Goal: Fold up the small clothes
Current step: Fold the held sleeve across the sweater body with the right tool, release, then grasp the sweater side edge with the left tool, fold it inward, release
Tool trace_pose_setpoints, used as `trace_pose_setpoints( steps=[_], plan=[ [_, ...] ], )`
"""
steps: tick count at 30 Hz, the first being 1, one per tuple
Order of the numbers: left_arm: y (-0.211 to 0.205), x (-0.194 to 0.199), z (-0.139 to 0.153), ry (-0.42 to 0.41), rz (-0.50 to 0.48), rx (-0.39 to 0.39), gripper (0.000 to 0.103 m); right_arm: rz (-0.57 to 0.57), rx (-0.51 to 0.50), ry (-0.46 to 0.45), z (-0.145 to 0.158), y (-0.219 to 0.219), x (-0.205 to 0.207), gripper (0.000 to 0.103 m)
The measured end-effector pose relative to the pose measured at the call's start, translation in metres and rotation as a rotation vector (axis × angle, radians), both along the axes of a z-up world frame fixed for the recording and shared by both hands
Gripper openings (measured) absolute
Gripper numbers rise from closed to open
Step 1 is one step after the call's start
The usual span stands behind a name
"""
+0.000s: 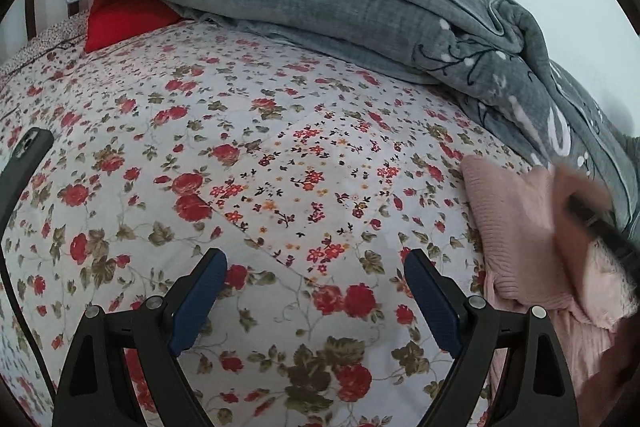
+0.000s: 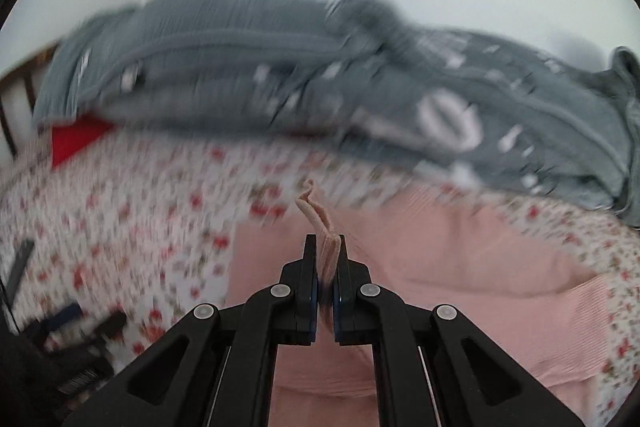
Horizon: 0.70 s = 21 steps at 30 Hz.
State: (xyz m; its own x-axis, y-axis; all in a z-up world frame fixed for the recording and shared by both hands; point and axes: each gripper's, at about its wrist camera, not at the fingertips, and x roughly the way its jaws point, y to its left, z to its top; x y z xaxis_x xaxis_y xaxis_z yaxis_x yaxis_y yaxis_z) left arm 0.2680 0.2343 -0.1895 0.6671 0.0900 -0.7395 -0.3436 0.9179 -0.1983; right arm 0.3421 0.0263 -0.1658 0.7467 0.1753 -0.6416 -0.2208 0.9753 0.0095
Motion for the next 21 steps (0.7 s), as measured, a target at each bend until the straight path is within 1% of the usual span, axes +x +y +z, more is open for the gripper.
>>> trace_pose_setpoints(
  steps=[2,3,4,6,8,11,13,16,17,20,21],
  plan=[
    [0.0,-0.001,0.001,-0.007,-0.003,0.006,0.09,0.025,0.006,0.062,-0.017,0.008,0.005,0.007],
    [-0.001,-0.001,0.001,-0.007,-0.006,0.009,0.09,0.043,0.015,0.087,-0.022,0.01,0.006,0.012],
    [-0.002,-0.001,0.001,-0.009,-0.013,0.009,0.09,0.07,0.024,0.117,-0.026,0.011,0.007,0.013],
    [-0.004,0.0,0.002,-0.014,-0.032,-0.001,0.09,0.134,0.048,0.172,-0.028,0.011,0.006,0.033],
    [-0.007,0.001,0.003,-0.027,-0.057,-0.022,0.09,0.171,0.071,0.184,-0.023,0.005,-0.001,0.034],
    [-0.015,0.003,0.005,-0.047,-0.097,-0.067,0.09,0.173,0.097,0.152,-0.005,-0.022,-0.021,0.038],
    [-0.022,0.005,0.007,-0.071,-0.136,-0.105,0.089,0.144,0.099,0.132,0.006,-0.05,-0.034,0.04],
    [-0.039,0.009,0.013,-0.112,-0.227,-0.173,0.087,0.1,0.091,0.09,0.019,-0.1,-0.052,0.04],
    [-0.048,0.01,0.015,-0.129,-0.274,-0.2,0.086,0.077,0.083,0.071,0.022,-0.118,-0.058,0.04],
    [-0.071,0.017,0.019,-0.143,-0.371,-0.235,0.075,0.009,0.055,0.01,0.023,-0.171,-0.071,0.04],
    [-0.081,0.02,0.02,-0.141,-0.408,-0.244,0.068,-0.016,0.047,-0.005,0.02,-0.191,-0.074,0.04]
  ],
)
